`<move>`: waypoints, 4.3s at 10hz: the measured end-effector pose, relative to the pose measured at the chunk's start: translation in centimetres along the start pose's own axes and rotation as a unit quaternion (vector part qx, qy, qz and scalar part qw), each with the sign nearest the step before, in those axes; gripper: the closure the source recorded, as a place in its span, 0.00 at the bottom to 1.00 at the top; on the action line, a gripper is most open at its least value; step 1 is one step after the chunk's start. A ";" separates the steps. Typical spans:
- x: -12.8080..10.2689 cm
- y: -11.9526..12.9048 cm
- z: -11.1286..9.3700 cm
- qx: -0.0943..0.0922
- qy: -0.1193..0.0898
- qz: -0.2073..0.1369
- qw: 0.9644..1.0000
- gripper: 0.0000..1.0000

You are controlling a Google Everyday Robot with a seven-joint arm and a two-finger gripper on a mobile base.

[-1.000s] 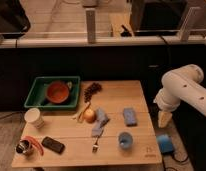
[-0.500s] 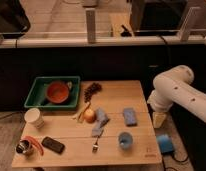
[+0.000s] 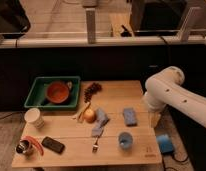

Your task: Place towel in table surface

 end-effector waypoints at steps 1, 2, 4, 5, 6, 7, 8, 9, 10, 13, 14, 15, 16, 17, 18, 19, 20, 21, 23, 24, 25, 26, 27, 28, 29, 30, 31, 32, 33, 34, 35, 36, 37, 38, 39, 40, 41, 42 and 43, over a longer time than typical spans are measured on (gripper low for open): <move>-1.1 -0.3 0.2 0.001 0.001 -0.015 1.000 0.20; -1.7 -0.5 0.2 0.003 0.002 -0.023 1.000 0.20; -2.0 -0.7 0.5 0.006 0.006 -0.044 0.999 0.20; -2.1 -0.8 0.6 0.007 0.008 -0.054 0.999 0.20; -2.5 -0.9 0.8 0.008 0.009 -0.062 0.998 0.20; -3.5 -1.1 1.1 0.009 0.011 -0.078 0.997 0.20; -4.5 -1.4 1.3 0.010 0.013 -0.092 0.996 0.20; -5.2 -1.5 1.5 0.012 0.015 -0.103 0.994 0.20; -5.5 -1.5 1.7 0.013 0.018 -0.113 0.993 0.20; -7.4 -1.8 2.3 0.017 0.021 -0.141 0.990 0.20; -8.6 -2.1 2.6 0.019 0.021 -0.154 0.988 0.20; -9.2 -2.2 2.7 0.020 0.022 -0.163 0.986 0.20; -9.5 -2.2 2.9 0.021 0.022 -0.169 0.985 0.20; -9.9 -2.2 3.2 0.023 0.023 -0.180 0.983 0.20; -10.7 -2.3 3.4 0.024 0.022 -0.193 0.981 0.20; -11.3 -2.5 3.5 0.025 0.022 -0.203 0.979 0.20; -12.3 -2.7 3.7 0.026 0.022 -0.219 0.975 0.20; -12.6 -2.8 3.9 0.026 0.022 -0.228 0.973 0.20; -13.2 -3.1 4.4 0.028 0.023 -0.252 0.967 0.20; -13.6 -3.4 4.6 0.028 0.024 -0.261 0.965 0.20; -14.1 -3.8 5.1 0.028 0.025 -0.279 0.960 0.20; -14.1 -4.0 5.6 0.028 0.024 -0.286 0.957 0.20; -14.1 -4.1 6.0 0.028 0.023 -0.292 0.956 0.20; -14.3 -4.3 6.3 0.028 0.023 -0.301 0.953 0.20; -14.8 -4.6 6.6 0.028 0.021 -0.312 0.950 0.20; -15.2 -4.7 6.7 0.028 0.020 -0.319 0.947 0.20; -15.5 -4.9 6.9 0.028 0.019 -0.325 0.945 0.20; -15.6 -5.0 7.2 0.026 0.017 -0.331 0.943 0.20; -15.8 -5.1 7.6 0.024 0.013 -0.334 0.942 0.20; -16.0 -5.2 7.8 0.024 0.009 -0.337 0.941 0.20; -16.5 -5.4 8.1 0.024 0.005 -0.340 0.940 0.20; -16.6 -5.5 8.4 0.023 0.002 -0.346 0.938 0.21; -16.6 -5.5 8.6 0.022 -0.001 -0.346 0.938 0.26; -16.8 -5.6 9.0 0.021 -0.005 -0.346 0.938 0.29; -17.1 -5.7 9.4 0.019 -0.010 -0.346 0.938 0.25; -17.4 -5.7 9.6 0.019 -0.014 -0.346 0.938 0.21; -17.5 -5.8 9.8 0.018 -0.018 -0.345 0.938 0.20; -17.5 -5.8 10.1 0.016 -0.023 -0.344 0.939 0.20; -17.7 -5.8 10.6 0.013 -0.030 -0.342 0.939 0.20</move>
